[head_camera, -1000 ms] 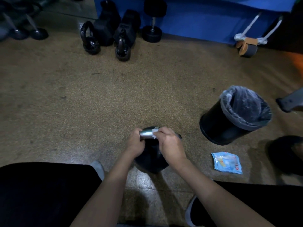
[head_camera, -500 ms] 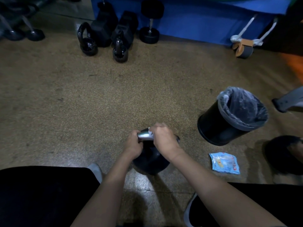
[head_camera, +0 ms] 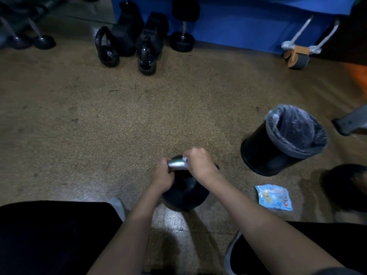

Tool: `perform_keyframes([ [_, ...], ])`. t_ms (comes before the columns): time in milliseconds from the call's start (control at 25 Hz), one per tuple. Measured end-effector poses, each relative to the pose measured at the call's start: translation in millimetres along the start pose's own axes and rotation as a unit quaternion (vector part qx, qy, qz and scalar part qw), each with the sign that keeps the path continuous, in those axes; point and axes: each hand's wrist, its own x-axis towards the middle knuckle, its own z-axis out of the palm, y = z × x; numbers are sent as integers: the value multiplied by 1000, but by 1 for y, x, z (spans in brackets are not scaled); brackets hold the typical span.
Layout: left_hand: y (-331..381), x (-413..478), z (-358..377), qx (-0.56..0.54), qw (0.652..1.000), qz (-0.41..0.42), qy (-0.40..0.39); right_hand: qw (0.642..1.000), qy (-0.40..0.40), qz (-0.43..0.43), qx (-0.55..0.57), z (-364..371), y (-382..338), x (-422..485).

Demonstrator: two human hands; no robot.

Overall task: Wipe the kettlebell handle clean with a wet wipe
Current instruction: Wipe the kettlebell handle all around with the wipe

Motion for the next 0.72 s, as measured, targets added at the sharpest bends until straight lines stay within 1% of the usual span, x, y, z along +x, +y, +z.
perform_keyframes([
  [200,3,-1,-1,6,1000,-1,2,999,-35,16,18,-2,2,6],
  [360,5,-3,-2,-1,1000,-5,0,998,-38,34,28,-3,3,10],
  [560,3,-4,-2,-4,1000,-8,-1,999,-49,-1,18,-1,-2,7],
  [720,3,-3,-1,3,1000,-3,4,998,-47,24,21,-8,-4,12],
])
